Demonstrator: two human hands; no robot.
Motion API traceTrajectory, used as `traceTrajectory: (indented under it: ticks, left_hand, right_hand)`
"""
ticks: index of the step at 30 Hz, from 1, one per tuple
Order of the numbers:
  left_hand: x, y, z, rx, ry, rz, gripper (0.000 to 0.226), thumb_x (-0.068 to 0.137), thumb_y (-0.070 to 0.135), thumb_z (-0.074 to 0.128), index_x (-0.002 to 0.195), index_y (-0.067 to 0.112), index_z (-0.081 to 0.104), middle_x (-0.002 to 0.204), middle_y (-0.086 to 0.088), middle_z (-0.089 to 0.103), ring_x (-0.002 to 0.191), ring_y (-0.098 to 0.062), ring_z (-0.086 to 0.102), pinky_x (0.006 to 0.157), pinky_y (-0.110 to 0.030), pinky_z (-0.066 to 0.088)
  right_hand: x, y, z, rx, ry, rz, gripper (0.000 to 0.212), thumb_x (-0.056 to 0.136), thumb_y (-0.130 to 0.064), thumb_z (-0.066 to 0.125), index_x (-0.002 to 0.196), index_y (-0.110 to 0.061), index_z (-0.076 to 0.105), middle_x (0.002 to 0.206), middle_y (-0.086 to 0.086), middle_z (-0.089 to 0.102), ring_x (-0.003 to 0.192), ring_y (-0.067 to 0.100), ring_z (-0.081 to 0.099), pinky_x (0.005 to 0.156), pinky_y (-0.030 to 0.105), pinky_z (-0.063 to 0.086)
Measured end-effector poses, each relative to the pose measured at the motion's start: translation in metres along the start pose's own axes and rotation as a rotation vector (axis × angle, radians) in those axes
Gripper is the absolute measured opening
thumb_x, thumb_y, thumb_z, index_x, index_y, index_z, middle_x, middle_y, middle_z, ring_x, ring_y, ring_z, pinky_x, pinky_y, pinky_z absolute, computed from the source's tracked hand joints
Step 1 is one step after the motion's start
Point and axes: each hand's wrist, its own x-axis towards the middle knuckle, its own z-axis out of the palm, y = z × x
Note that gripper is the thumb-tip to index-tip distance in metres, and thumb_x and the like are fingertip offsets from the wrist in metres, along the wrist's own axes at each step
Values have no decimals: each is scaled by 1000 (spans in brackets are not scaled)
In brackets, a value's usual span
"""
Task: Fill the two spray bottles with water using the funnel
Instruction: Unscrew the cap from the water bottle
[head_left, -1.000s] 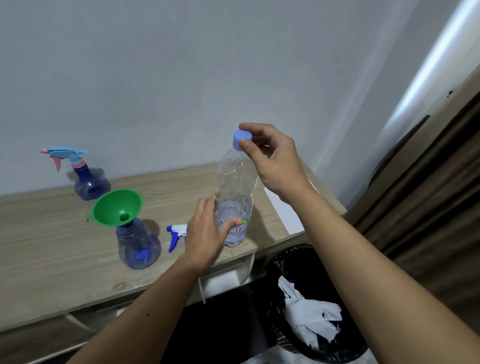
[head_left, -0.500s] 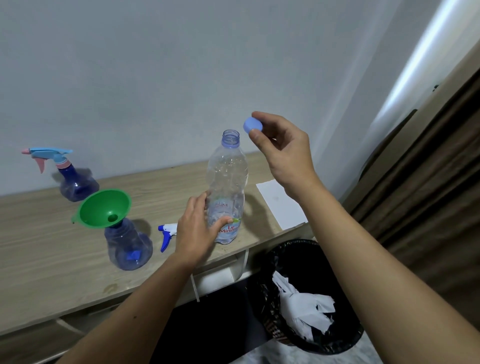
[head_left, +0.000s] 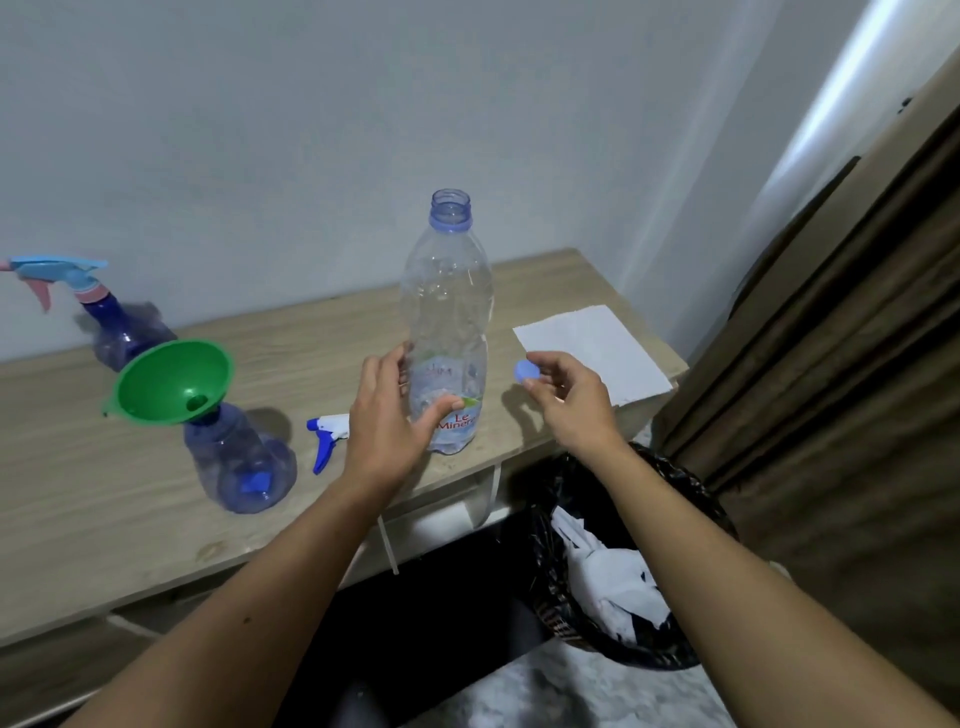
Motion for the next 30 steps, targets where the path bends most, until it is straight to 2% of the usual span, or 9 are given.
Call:
traceTrajectory:
  ticks: [4, 6, 9, 12, 15, 20, 27, 29, 30]
  left_hand:
    - [1, -3, 1, -20, -5, 18, 91, 81, 51, 88, 156, 20, 46, 137, 2, 52, 127, -15, 61, 111, -46, 56]
    - [0, -3, 1, -33, 16, 40, 88, 82, 46, 90, 154, 16, 49, 135, 2, 53, 123, -13, 62, 109, -39, 56]
    - [1, -3, 2, -47, 36, 72, 85, 82, 38, 93, 152, 12, 52, 132, 6, 51, 117, -5, 61, 105, -26, 54]
    - [1, -5, 3, -49, 41, 89, 84, 82, 35, 94, 151, 10, 52, 131, 6, 51, 115, 0, 58, 103, -21, 53]
    - [0, -6, 2, -53, 37, 102, 84, 83, 36, 93, 151, 9, 51, 131, 4, 51, 115, -8, 62, 103, -25, 55]
    - [-2, -4, 1, -47, 18, 88, 85, 84, 39, 91, 152, 10, 49, 132, 4, 50, 119, -14, 63, 105, -34, 57]
    - [-3, -3, 2, -69, 15, 38, 90, 82, 42, 91, 156, 15, 46, 134, 4, 49, 123, -16, 63, 108, -42, 57]
    - [-4, -2, 2, -74, 7, 21, 91, 82, 43, 90, 157, 18, 45, 135, 4, 49, 124, -16, 63, 109, -43, 57]
    - [-5, 0, 1, -79, 5, 17, 91, 82, 43, 90, 158, 20, 44, 136, 4, 49, 125, -16, 62, 109, -44, 57]
  right_hand:
    - [-7, 40, 17, -121, -40, 71, 31, 94, -15, 77, 124, -14, 72, 118, 0, 72, 102, 11, 67, 97, 23, 53]
    - [-11, 53, 26, -150, -42, 65, 30, 92, -15, 79, 121, -14, 72, 118, 2, 70, 103, 13, 66, 97, 27, 54]
    - [-12, 62, 35, -214, -41, 13, 30, 91, -13, 79, 120, -11, 73, 115, 0, 66, 107, 17, 64, 94, 20, 48]
    - [-10, 66, 38, -271, -37, -26, 30, 91, -13, 79, 121, -13, 73, 119, 3, 67, 113, 22, 61, 101, 30, 50]
    - [-14, 69, 38, -338, -35, -87, 32, 93, -12, 77, 124, -14, 71, 121, 2, 65, 113, 20, 58, 100, 33, 50]
    - [-16, 68, 34, -318, -54, -70, 42, 92, -10, 77, 132, -14, 65, 126, 1, 63, 113, 15, 61, 98, 24, 49]
    - [-20, 50, 27, -240, -56, -25, 46, 92, -7, 77, 135, -13, 63, 128, -1, 59, 103, -7, 59, 90, -1, 42]
    - [-22, 41, 26, -245, -41, -66, 45, 94, -7, 75, 136, -14, 62, 131, 0, 59, 105, -7, 58, 98, 4, 43]
    - [-23, 36, 26, -248, -31, -92, 44, 94, -8, 74, 136, -15, 63, 130, -1, 59, 109, 0, 59, 105, 15, 46]
